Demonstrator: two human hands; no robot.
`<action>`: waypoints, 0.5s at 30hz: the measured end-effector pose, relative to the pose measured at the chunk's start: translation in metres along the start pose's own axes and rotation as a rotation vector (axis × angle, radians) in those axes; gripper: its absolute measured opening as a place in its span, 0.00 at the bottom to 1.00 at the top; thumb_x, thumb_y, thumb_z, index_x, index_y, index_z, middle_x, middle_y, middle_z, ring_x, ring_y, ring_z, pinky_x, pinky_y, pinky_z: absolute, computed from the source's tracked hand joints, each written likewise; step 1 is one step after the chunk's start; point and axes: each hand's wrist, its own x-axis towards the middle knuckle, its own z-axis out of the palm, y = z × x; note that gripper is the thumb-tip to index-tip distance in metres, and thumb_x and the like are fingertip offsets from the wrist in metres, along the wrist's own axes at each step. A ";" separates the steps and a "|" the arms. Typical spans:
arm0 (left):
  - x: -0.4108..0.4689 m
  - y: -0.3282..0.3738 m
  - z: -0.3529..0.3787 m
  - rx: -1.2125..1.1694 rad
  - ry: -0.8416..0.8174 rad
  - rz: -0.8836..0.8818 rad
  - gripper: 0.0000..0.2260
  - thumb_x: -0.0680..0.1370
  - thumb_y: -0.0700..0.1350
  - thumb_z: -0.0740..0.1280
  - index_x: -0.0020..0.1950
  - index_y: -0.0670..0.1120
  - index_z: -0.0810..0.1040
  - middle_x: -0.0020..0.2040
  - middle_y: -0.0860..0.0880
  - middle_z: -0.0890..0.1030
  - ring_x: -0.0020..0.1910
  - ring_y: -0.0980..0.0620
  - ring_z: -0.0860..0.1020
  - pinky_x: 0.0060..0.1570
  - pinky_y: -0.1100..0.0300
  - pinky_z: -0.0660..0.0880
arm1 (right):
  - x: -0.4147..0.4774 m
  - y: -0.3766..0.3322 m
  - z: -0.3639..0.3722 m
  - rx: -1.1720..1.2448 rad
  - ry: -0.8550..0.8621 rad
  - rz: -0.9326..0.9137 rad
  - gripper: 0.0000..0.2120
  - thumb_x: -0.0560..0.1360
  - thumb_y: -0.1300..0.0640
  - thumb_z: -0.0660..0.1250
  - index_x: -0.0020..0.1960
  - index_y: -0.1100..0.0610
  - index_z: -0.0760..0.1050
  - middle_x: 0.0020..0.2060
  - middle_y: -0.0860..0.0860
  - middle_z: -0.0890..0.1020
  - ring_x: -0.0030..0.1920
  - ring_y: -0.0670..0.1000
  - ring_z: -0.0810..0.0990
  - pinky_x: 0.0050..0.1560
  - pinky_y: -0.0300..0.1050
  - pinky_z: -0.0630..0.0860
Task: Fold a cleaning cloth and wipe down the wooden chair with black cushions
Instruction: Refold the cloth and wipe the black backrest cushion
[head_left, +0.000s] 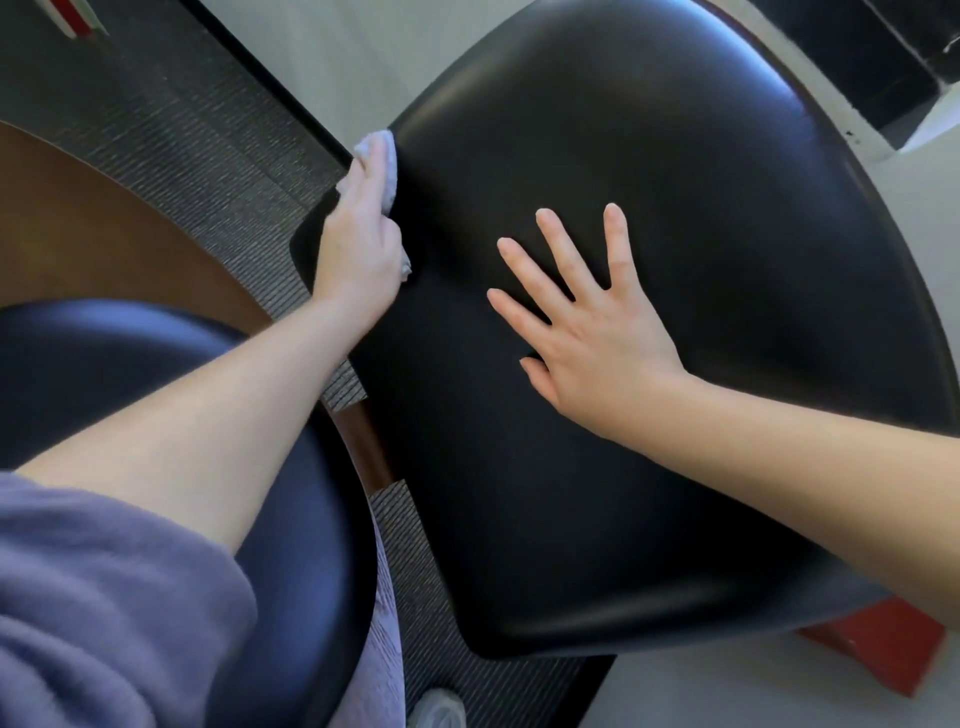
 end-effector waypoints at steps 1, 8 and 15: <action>-0.008 -0.002 0.005 -0.010 -0.004 0.020 0.35 0.73 0.34 0.49 0.80 0.54 0.53 0.77 0.43 0.63 0.60 0.35 0.77 0.58 0.45 0.77 | 0.000 0.000 -0.001 0.009 -0.003 -0.003 0.32 0.80 0.38 0.46 0.80 0.50 0.47 0.79 0.58 0.43 0.76 0.68 0.37 0.67 0.76 0.34; -0.091 0.002 0.047 -0.099 -0.137 0.211 0.24 0.80 0.36 0.55 0.78 0.44 0.62 0.78 0.44 0.61 0.69 0.34 0.70 0.68 0.43 0.69 | 0.001 0.020 -0.007 0.004 0.003 -0.007 0.31 0.79 0.39 0.48 0.79 0.49 0.54 0.79 0.56 0.46 0.78 0.63 0.40 0.69 0.70 0.31; -0.150 0.010 0.062 -0.207 -0.175 0.234 0.22 0.80 0.35 0.58 0.75 0.42 0.66 0.76 0.44 0.64 0.77 0.53 0.58 0.76 0.59 0.55 | -0.014 0.026 -0.004 -0.048 -0.001 -0.066 0.30 0.79 0.40 0.47 0.79 0.50 0.55 0.79 0.56 0.49 0.78 0.63 0.43 0.71 0.70 0.34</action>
